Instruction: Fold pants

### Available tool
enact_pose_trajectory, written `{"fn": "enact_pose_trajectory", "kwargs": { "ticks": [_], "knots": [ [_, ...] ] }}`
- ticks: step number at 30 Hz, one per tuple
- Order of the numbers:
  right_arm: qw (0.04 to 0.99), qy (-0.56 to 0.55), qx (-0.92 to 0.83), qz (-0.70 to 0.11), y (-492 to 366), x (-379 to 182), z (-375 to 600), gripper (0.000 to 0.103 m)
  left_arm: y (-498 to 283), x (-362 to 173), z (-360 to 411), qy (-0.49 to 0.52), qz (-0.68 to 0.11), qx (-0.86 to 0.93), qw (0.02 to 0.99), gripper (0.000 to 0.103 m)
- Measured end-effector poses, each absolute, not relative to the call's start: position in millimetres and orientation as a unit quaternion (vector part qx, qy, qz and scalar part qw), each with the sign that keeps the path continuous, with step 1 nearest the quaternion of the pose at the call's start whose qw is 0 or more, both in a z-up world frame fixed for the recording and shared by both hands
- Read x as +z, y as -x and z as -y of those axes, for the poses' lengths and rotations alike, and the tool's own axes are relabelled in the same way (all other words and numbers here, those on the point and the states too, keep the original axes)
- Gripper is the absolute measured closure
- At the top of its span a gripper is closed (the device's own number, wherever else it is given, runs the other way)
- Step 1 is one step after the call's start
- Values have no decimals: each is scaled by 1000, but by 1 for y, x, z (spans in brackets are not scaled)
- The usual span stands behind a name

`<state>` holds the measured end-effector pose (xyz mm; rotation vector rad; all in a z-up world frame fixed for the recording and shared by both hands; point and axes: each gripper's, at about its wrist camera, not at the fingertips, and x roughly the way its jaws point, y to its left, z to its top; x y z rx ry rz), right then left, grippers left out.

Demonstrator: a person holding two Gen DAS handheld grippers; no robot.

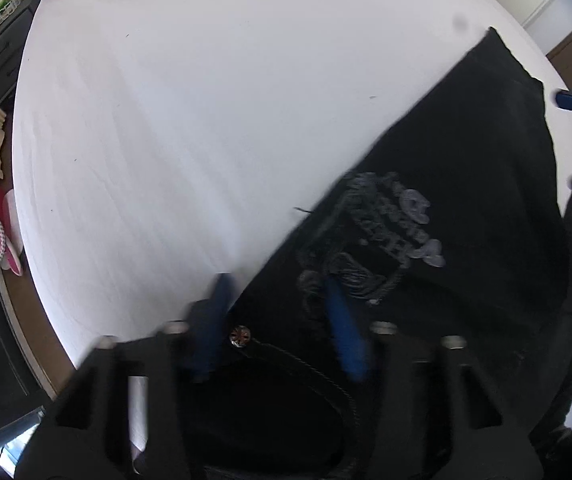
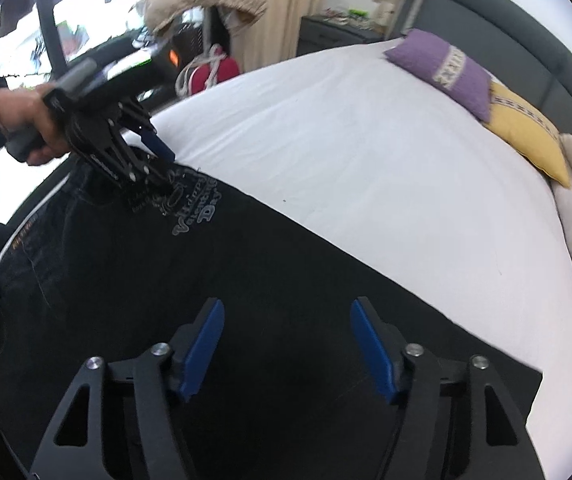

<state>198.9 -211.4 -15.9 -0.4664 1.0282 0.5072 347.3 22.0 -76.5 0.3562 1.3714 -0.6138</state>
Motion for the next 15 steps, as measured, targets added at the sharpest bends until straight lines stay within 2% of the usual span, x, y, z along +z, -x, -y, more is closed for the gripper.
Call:
{"fn": "enact_pose_trajectory", "kwargs": {
  "ticks": [1,4,9,12,13,15],
  "knots": [
    [811,223,239,-486,-203,-17,210,41,-342,-70,-20,-167,-613,-276,721,84],
    [800,241,241,-494,-215,-21,205,42,-329,-54,-23,-166,-590,-273,742,93],
    [781,271,253,-502,-227,-26,199,47,-281,-17,-29,-199,-504,-264,798,94],
    [770,288,263,-505,-233,-28,191,49,-250,-14,-25,-220,-469,-258,815,94],
    [766,293,268,-506,-234,-29,188,50,-224,-13,6,-224,-459,-254,821,94],
    [755,317,276,-503,-234,-33,178,50,-209,-6,7,-230,-442,-252,830,94]
  ]
}}
